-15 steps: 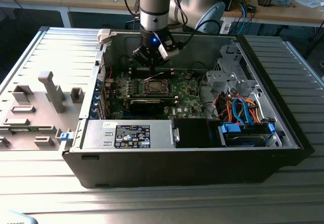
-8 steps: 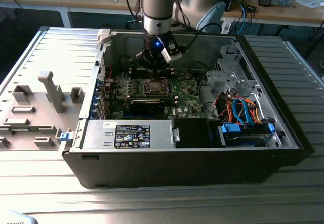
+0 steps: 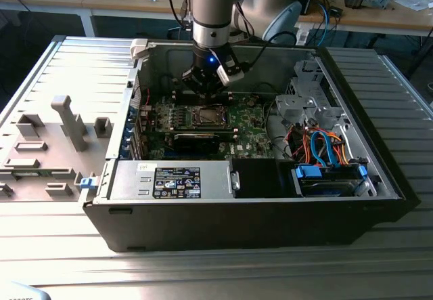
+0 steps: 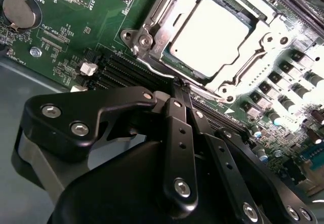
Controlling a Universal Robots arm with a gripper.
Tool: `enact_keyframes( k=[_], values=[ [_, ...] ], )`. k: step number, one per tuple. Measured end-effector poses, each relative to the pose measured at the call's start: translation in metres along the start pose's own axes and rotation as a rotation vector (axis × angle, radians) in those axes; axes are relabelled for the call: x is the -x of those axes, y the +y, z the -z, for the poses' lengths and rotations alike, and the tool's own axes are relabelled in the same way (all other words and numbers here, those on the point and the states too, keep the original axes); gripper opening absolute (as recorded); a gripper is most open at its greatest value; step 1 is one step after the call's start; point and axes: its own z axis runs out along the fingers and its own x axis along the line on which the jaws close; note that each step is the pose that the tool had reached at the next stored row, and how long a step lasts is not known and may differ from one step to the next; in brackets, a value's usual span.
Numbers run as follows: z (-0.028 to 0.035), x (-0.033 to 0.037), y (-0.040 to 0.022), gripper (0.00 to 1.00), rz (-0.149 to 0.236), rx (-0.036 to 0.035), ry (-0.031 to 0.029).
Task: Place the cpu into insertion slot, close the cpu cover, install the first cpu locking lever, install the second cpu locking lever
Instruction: 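Install the first cpu locking lever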
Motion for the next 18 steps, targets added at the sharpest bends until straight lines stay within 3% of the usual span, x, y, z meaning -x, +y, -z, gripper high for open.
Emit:
enact_keyframes(
  k=[4,10,14,18],
  values=[
    [0.009,-0.0054,0.0012,0.11,0.0,-0.0082,-0.0149],
    [0.0228,-0.0102,0.005,0.11,0.001,-0.0115,-0.0283],
    [0.0241,-0.0195,0.0092,0.11,0.001,-0.0119,-0.0362],
    [0.024,-0.0262,0.0099,0.11,0.0,-0.0129,-0.0387]
  ],
)
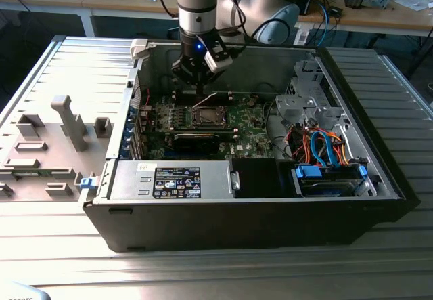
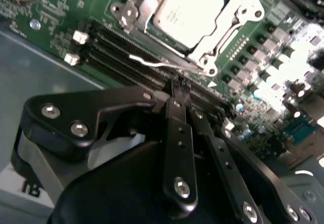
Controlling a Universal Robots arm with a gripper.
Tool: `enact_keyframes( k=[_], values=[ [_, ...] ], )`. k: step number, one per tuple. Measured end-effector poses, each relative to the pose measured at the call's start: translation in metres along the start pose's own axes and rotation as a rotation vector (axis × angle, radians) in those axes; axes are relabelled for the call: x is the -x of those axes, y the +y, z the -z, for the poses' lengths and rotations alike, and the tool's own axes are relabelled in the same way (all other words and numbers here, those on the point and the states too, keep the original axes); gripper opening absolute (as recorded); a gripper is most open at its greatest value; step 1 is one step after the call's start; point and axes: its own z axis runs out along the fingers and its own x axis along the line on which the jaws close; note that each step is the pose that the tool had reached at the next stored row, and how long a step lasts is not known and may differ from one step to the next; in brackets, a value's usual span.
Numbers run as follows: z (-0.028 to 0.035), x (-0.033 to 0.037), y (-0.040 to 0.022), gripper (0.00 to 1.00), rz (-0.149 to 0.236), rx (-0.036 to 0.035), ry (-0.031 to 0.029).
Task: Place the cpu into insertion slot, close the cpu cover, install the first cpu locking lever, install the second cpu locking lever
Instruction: 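Install the first cpu locking lever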
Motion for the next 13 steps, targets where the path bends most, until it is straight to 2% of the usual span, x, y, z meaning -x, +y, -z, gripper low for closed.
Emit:
enact_keyframes(
  k=[2,4,5,13],
  values=[
    [-0.0003,-0.0001,-0.0009,0.11,0.0,-0.0038,0.0002],
    [-0.0006,-0.0003,-0.0052,0.11,0.001,-0.0169,0.0009],
    [-0.0008,-0.0004,-0.0062,0.11,0.001,-0.0196,0.001],
    [-0.0103,0.0041,-0.0066,0.11,0.001,-0.0246,0.0025]
  ],
)
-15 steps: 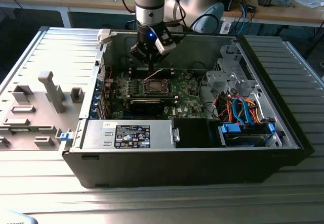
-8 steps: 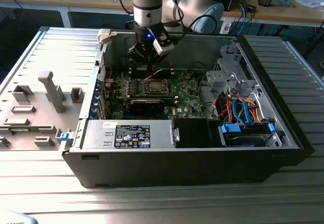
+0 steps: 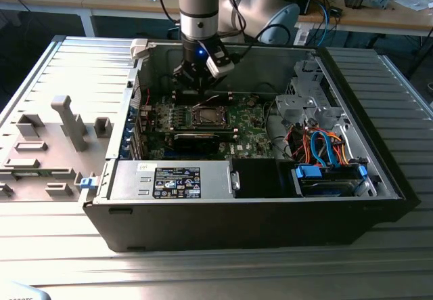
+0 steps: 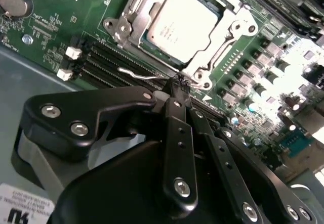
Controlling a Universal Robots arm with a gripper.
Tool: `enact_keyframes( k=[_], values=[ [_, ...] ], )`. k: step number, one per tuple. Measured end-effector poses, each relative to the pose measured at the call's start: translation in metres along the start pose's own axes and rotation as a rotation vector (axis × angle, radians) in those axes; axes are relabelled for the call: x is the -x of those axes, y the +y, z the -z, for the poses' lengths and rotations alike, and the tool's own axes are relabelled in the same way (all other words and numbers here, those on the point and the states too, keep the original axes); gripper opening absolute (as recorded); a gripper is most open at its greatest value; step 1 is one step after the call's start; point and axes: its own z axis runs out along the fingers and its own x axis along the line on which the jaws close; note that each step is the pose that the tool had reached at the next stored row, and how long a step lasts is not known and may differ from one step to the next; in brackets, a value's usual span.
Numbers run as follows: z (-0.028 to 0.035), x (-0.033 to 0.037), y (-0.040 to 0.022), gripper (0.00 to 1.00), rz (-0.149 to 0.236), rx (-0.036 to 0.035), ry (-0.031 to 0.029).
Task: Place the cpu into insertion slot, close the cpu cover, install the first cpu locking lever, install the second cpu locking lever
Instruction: 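Install the first cpu locking lever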
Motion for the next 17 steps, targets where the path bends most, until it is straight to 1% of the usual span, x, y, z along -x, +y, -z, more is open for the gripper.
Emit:
enact_keyframes(
  k=[1,2,4,6,12,15,17],
  values=[
    [-0.0011,0.0015,-0.0001,0.11,0.0,-0.0004,0.0003],
    [-0.0033,0.0044,-0.0002,0.11,0.0,-0.0008,0.0009],
    [-0.0099,0.0101,-0.0003,0.11,0.0,-0.0018,0.0025],
    [-0.0147,0.0132,-0.0004,0.11,0.0,-0.0022,0.0033],
    [-0.0159,0.0157,-0.0005,0.11,0.0,-0.0015,0.0028],
    [-0.016,0.0186,-0.0008,0.11,0.0,-0.0016,0.0029],
    [-0.0162,0.022,-0.001,0.11,0.0,-0.0011,0.0031]
  ],
)
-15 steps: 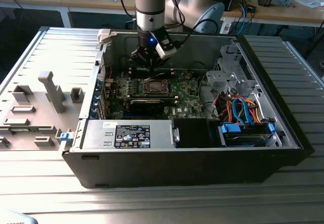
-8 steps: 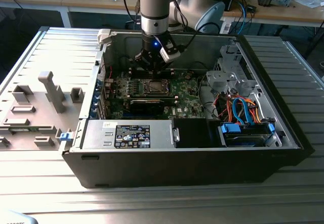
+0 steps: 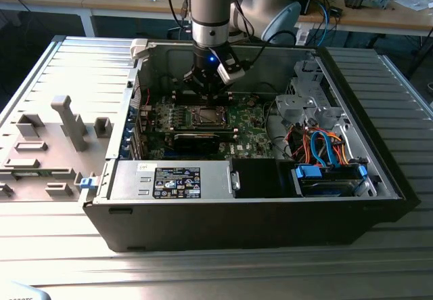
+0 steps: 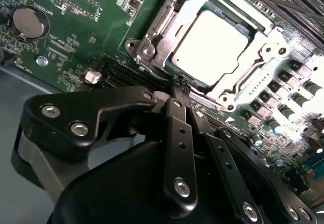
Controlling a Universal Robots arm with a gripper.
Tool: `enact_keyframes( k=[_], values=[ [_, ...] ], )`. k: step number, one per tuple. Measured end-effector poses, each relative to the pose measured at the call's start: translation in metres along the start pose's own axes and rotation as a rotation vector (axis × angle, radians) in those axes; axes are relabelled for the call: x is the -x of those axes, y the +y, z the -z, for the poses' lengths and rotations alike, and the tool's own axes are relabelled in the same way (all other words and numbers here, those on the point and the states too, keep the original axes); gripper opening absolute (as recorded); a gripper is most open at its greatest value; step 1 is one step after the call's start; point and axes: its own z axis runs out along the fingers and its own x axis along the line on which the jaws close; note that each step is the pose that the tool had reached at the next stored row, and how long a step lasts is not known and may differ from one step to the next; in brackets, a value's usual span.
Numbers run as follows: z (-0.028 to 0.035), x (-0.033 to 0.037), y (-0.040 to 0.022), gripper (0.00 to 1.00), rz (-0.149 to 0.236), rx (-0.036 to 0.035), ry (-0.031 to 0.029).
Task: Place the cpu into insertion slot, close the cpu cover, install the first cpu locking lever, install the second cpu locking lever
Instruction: 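Install the first cpu locking lever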
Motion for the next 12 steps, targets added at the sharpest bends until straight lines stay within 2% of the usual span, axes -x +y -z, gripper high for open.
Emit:
enact_keyframes(
  k=[4,5,8,9,10,11,12],
  values=[
    [-0.0002,0.0048,-0.0003,0.11,0.0,0.0023,0.0006],
    [-0.0003,0.0069,-0.0004,0.11,0.0,0.0052,0.0009],
    [-0.0005,0.0096,-0.0005,0.11,-0.001,0.0163,0.0009],
    [-0.0005,0.0102,-0.0005,0.11,-0.001,0.0227,0.0005],
    [-0.0005,0.0105,-0.0005,0.11,-0.001,0.0347,-0.0001],
    [-0.0006,0.0106,-0.0005,0.11,-0.001,0.0411,-0.0003],
    [-0.0003,0.0106,-0.0004,0.11,-0.001,0.0424,-0.0005]
  ],
)
